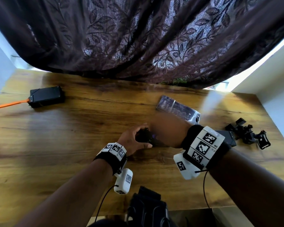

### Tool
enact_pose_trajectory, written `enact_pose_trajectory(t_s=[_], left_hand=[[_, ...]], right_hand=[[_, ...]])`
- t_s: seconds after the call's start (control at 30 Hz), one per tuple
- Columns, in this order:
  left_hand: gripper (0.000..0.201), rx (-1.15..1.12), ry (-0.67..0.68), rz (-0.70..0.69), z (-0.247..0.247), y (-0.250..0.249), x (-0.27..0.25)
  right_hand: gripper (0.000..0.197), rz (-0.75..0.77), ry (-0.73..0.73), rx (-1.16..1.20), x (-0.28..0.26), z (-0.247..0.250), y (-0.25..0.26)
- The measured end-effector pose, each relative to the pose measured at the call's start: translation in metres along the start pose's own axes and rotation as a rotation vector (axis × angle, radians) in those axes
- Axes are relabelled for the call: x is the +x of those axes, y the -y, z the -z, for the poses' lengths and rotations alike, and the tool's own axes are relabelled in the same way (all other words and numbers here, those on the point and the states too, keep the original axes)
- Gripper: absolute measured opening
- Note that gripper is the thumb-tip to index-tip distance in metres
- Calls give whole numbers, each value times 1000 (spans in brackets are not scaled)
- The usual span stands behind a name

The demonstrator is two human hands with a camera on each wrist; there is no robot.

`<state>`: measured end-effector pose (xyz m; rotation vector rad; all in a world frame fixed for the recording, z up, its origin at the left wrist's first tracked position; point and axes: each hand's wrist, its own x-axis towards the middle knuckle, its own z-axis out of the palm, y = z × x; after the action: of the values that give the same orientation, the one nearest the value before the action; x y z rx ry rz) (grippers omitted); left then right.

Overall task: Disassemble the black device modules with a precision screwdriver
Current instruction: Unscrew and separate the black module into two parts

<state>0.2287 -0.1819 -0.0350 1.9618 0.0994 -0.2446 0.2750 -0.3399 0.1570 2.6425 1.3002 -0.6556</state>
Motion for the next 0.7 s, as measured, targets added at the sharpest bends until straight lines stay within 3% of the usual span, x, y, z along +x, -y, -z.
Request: enact_pose_trajectory(t_s=[0.1,0.2,0.27,0.43,0.53,0.7], left_hand=[[85,-21,12,-12,0,-1,-1],[85,-25,19,-20,1,-2,-1],[85,-17,18,-14,1,-2,-1],[91,12,28,-5,2,2,-1],[89,-44,94,-43,5,4,0],[81,-75,80,-75,3,7,0]], right_hand=[[14,-75,-34,20,1,-1,-2],[43,-189,-30,-30,3,1,1],[48,-193,-3,-73,3,5,6],[19,31,65,-54,5,10,9],[9,27,44,-32,9,12,6],[45,-126,-7,-124,14,10,5]])
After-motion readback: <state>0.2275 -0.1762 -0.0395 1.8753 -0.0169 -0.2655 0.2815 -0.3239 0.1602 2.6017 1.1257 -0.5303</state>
